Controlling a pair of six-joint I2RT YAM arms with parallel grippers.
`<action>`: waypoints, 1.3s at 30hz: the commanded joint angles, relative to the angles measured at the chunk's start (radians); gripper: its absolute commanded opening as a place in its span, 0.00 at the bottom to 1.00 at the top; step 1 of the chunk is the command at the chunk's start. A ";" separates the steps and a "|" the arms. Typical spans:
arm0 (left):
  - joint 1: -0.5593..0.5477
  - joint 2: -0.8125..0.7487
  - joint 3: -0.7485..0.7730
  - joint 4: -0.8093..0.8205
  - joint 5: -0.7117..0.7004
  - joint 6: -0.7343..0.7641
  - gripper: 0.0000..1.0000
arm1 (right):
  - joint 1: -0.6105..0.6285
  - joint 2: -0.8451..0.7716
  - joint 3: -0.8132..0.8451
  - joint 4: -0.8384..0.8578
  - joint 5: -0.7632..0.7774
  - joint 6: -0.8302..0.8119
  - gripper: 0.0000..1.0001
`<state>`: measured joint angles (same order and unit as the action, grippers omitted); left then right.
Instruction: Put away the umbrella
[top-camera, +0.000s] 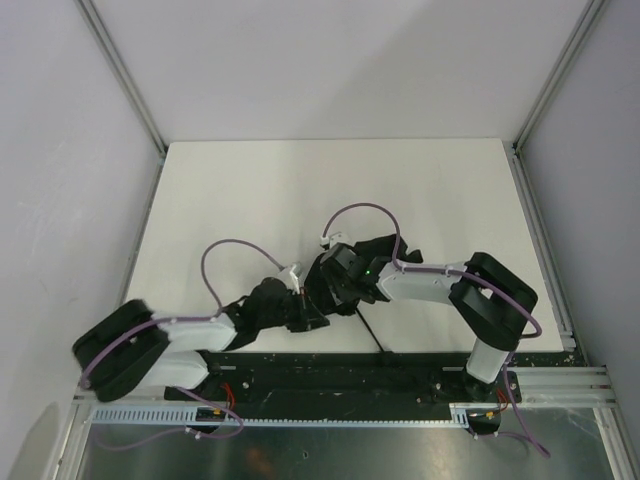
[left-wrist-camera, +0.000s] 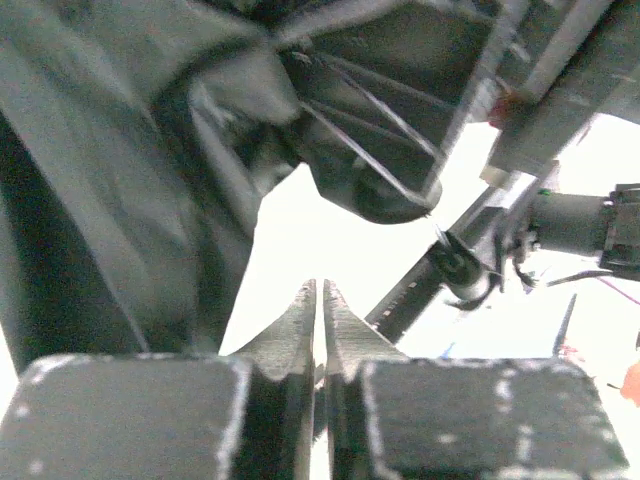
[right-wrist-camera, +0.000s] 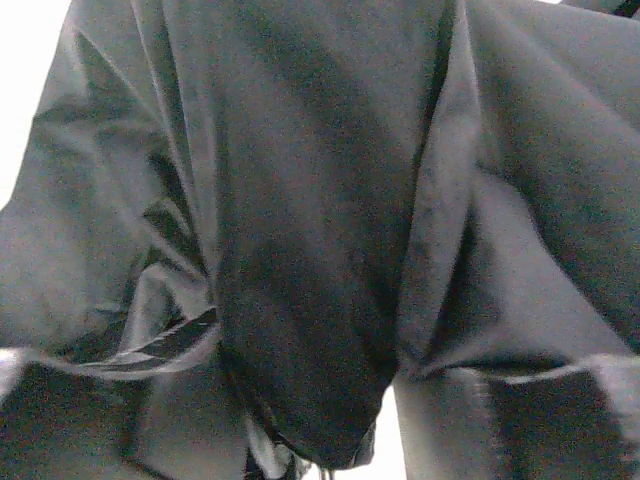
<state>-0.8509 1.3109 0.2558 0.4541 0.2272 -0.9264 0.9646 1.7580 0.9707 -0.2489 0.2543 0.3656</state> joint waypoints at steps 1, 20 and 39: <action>0.043 -0.221 -0.025 -0.066 0.025 0.044 0.15 | -0.015 0.176 -0.076 -0.085 -0.078 -0.024 0.37; 0.309 -0.640 0.215 -0.489 0.163 -0.019 0.74 | -0.077 -0.352 -0.168 0.205 -0.185 -0.083 0.00; 0.256 -0.626 0.324 -0.370 0.090 0.078 0.54 | -0.198 -0.358 0.160 0.170 0.394 -0.680 0.00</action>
<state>-0.5892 0.7940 0.5282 0.1036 0.4057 -0.9585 0.7773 1.3445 1.0176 -0.1875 0.2710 0.0196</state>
